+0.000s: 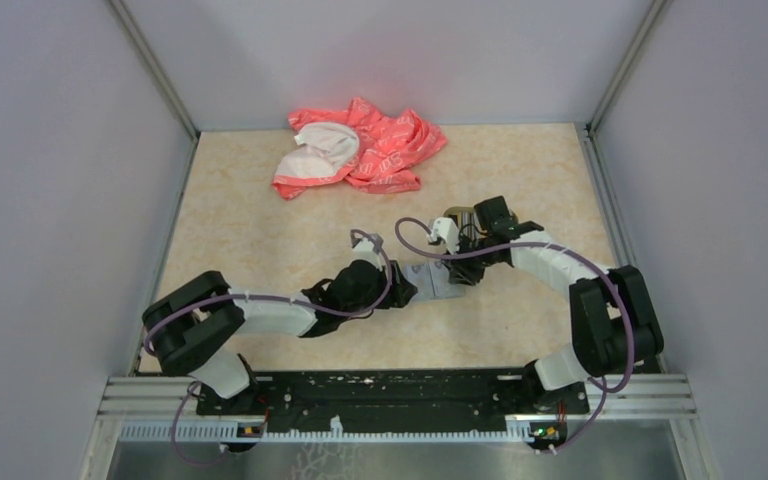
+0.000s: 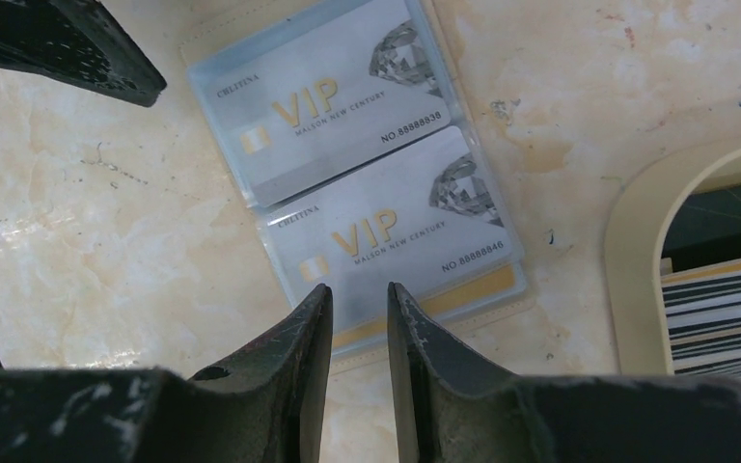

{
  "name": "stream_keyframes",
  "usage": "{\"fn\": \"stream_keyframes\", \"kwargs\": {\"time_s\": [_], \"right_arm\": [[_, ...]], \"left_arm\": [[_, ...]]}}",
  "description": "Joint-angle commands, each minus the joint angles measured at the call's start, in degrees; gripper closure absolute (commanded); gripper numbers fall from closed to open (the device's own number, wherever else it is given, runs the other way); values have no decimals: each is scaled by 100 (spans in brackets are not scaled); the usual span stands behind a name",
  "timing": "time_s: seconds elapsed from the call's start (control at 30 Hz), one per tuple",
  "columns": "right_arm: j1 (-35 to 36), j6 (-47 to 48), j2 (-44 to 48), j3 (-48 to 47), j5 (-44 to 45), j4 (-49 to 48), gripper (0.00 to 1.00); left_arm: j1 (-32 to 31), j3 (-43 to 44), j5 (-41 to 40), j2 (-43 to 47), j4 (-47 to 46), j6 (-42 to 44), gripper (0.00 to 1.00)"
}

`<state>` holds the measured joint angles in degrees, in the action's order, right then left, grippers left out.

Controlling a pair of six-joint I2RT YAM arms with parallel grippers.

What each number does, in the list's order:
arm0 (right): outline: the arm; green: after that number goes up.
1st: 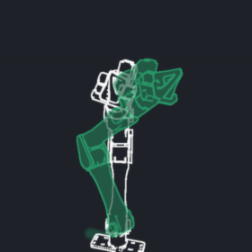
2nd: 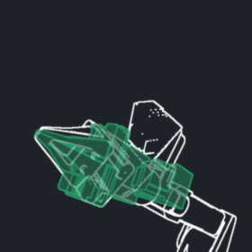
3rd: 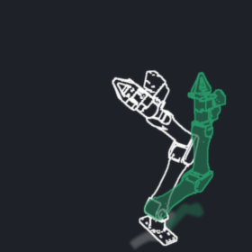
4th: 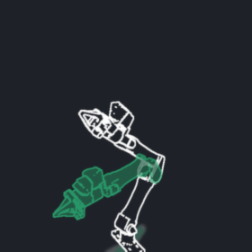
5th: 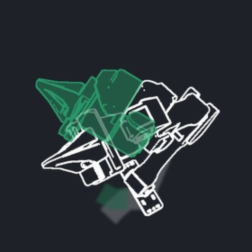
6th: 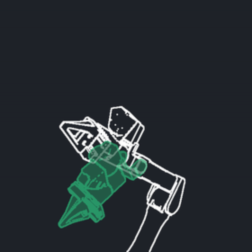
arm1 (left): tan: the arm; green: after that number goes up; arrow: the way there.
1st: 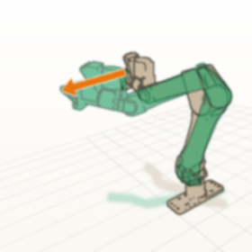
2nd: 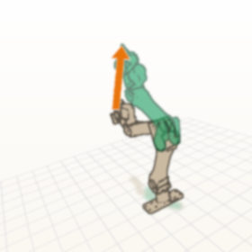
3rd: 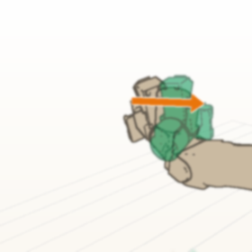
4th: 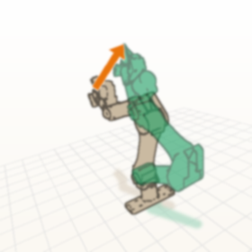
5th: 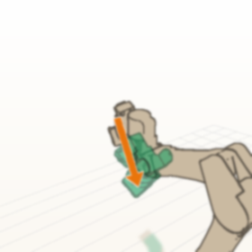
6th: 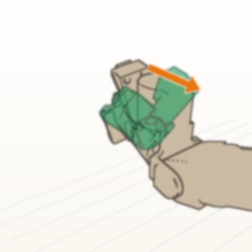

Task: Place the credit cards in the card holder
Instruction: Close the card holder at the center of the board.

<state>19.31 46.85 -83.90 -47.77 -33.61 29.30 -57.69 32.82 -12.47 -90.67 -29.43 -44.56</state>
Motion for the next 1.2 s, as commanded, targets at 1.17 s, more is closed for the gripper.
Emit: {"fn": "stream_keyframes", "kwargs": {"time_s": [1.17], "right_arm": [[-176,-185,-514,-464,328,435,79]], "left_arm": [[206,295,846,-373,-340,-695,48]]}}
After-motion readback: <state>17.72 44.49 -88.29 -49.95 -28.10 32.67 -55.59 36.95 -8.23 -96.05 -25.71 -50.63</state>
